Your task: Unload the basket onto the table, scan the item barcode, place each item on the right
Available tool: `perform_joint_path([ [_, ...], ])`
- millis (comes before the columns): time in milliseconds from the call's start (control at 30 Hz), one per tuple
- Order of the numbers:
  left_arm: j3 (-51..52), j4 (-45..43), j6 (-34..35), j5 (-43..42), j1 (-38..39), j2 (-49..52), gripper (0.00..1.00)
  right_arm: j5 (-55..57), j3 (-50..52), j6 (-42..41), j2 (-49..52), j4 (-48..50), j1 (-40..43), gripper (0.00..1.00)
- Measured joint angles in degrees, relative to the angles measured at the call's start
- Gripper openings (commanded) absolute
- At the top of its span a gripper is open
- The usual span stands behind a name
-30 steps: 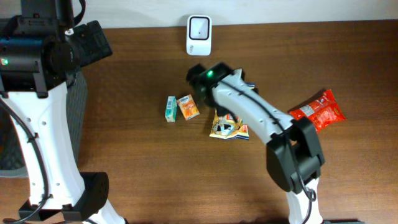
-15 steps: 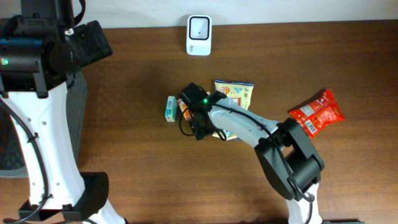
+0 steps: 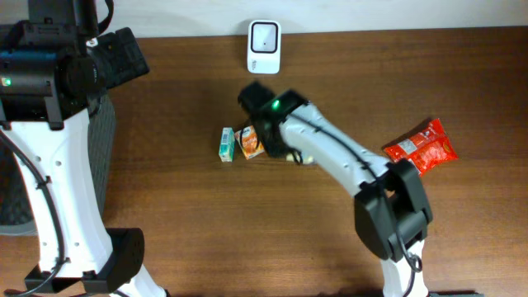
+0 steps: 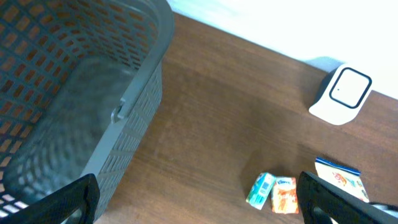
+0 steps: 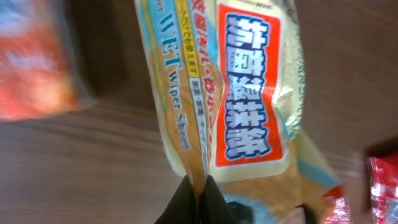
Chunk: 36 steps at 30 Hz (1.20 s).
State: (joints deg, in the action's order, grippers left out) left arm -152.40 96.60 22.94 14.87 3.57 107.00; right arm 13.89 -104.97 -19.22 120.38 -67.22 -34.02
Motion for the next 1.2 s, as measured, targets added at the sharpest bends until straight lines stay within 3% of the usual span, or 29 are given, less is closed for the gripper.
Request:
perform_joint_path([
  [133, 0.0, 0.1, 0.0, 0.0, 0.0, 0.0, 0.99, -31.3, -5.6, 7.2, 0.0, -0.5, 15.7, 0.04],
  [300, 0.0, 0.1, 0.0, 0.0, 0.0, 0.0, 0.99, -51.4, 3.8, 9.5, -0.1, 2.4, 31.5, 0.04],
  [500, 0.0, 0.1, 0.0, 0.0, 0.0, 0.0, 0.99, -57.0, 24.0, 7.5, 0.0, 13.3, 49.9, 0.04],
  [600, 0.0, 0.1, 0.0, 0.0, 0.0, 0.0, 0.99, -57.7, 24.7, 13.5, 0.0, 7.7, 53.7, 0.04],
  [700, 0.0, 0.1, 0.0, 0.0, 0.0, 0.0, 0.99, -56.6, 24.9, 21.5, 0.0, 1.5, 50.8, 0.07],
  [833, 0.0, 0.1, 0.0, 0.0, 0.0, 0.0, 0.99, -49.6, 24.9, 23.1, -1.7, 1.5, 42.4, 0.27],
  [867, 0.0, 0.1, 0.0, 0.0, 0.0, 0.0, 0.99, -45.5, 24.1, 21.2, -3.0, 1.4, 39.5, 0.37],
  [900, 0.0, 0.1, 0.0, 0.0, 0.0, 0.0, 0.99, -42.1, 22.9, 20.2, -4.3, 1.4, 37.1, 0.65],
  [967, 0.0, 0.1, 0.0, 0.0, 0.0, 0.0, 0.99, -32.6, 19.7, 16.9, -6.7, 1.4, 32.7, 0.94],
  [1000, 0.0, 0.1, 0.0, 0.0, 0.0, 0.0, 0.99, -26.5, 17.6, 15.2, -8.2, 2.3, 30.0, 0.99],
  [1200, 0.0, 0.1, 0.0, 0.0, 0.0, 0.0, 0.99, -5.6, 16.5, 9.7, -6.6, 8.9, 20.8, 0.99],
])
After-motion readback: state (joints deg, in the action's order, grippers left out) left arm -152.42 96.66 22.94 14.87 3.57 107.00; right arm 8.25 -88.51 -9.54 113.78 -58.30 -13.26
